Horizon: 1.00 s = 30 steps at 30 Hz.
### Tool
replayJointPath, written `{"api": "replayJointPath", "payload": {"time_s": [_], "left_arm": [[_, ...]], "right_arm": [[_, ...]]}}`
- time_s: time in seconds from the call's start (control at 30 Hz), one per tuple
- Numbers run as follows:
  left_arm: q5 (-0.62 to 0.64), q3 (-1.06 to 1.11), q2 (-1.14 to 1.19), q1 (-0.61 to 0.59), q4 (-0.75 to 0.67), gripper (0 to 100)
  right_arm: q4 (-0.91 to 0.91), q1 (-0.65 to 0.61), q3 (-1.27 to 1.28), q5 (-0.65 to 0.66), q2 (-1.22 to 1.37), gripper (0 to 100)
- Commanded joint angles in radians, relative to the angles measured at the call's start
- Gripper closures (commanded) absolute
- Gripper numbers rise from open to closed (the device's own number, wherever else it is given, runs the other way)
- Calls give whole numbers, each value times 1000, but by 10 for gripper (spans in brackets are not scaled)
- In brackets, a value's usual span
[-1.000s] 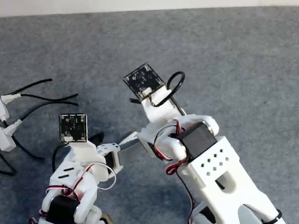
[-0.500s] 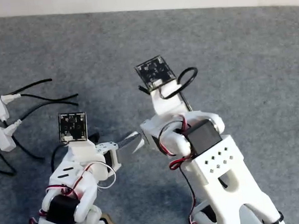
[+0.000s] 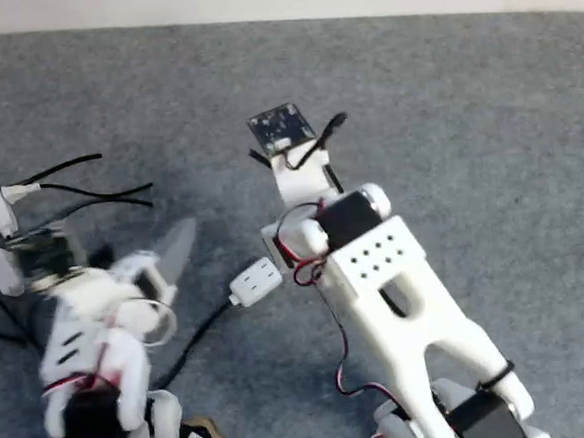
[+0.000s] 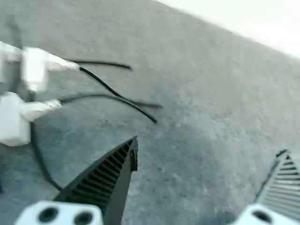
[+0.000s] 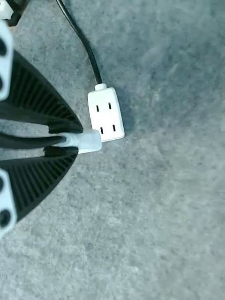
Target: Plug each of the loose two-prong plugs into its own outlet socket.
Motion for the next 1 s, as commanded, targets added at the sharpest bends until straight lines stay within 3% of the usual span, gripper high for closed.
{"api": "replayJointPath", "payload": {"time_s": [0.0, 0.17, 0.4, 0.5, 0.7, 0.97], "left_arm": [[0, -162, 223, -64, 2, 575], [-2, -255, 496, -200, -40, 575], [-6, -262, 682, -410, -279, 575], [-64, -292, 765, -472, -358, 575], [-69, -512, 1043, -558, -356, 575], [-71, -951, 1491, -688, -236, 575]], "right_arm": [[-35, -48, -56, -2, 27, 995], [-119, -74, -47, -2, 82, 995], [-122, -74, -45, -8, 116, 995], [-122, -74, -28, -6, 111, 995], [-137, -74, 2, -8, 116, 995], [-159, -74, 30, -8, 116, 995]]}}
